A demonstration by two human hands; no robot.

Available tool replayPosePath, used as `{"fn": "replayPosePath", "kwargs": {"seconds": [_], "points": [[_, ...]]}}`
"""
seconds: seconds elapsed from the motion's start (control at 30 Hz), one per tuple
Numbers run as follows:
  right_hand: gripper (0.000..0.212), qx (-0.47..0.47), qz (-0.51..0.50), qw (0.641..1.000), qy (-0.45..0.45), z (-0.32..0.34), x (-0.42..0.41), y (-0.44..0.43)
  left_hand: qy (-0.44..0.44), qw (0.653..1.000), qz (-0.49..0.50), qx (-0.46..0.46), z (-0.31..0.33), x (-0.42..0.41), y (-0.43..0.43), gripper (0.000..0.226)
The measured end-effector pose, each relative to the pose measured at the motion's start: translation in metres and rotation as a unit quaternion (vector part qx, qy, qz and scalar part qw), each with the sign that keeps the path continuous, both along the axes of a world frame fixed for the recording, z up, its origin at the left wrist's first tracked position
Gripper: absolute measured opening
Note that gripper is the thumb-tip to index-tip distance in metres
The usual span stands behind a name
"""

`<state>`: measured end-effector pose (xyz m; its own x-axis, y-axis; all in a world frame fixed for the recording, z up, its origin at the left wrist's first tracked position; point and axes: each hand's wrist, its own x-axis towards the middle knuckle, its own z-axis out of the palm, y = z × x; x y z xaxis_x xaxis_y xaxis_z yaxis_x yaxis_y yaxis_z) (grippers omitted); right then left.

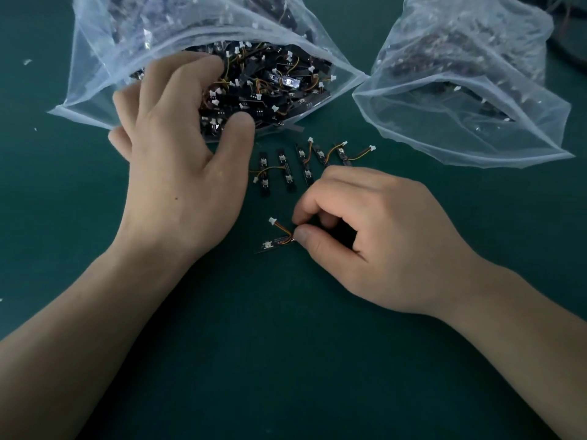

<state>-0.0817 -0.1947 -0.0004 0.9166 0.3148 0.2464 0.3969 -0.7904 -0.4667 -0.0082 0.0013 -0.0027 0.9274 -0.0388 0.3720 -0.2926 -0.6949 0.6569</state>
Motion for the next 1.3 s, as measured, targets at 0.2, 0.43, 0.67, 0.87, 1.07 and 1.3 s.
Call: {"fn": "replayPosePath", "kwargs": {"seconds": [0.2,0.43,0.67,0.87,1.07,1.3], "points": [[0.005,0.003,0.003,1.000,-0.001,0.000,0.000,0.000,-0.058,0.989,-0.056,-0.127,-0.003,0.007,0.001,0.031],[0.006,0.005,0.000,1.000,0.001,-0.001,0.000,-0.001,-0.038,0.975,-0.079,-0.202,-0.008,0.015,0.003,0.035],[0.006,0.002,-0.003,1.000,0.000,-0.001,0.000,0.000,0.060,0.947,-0.081,-0.307,0.000,0.016,0.008,0.041],[0.030,-0.006,-0.052,0.995,-0.082,-0.003,0.003,-0.001,0.079,0.939,-0.113,-0.317,0.008,0.018,0.007,0.049],[0.049,-0.080,-0.120,0.989,-0.030,0.005,0.035,0.018,0.034,0.934,-0.108,-0.339,0.003,0.013,-0.004,0.039],[0.067,-0.088,-0.129,0.988,-0.005,0.001,0.050,0.030,0.038,0.930,-0.114,-0.347,0.001,0.014,0.000,0.032]]}}
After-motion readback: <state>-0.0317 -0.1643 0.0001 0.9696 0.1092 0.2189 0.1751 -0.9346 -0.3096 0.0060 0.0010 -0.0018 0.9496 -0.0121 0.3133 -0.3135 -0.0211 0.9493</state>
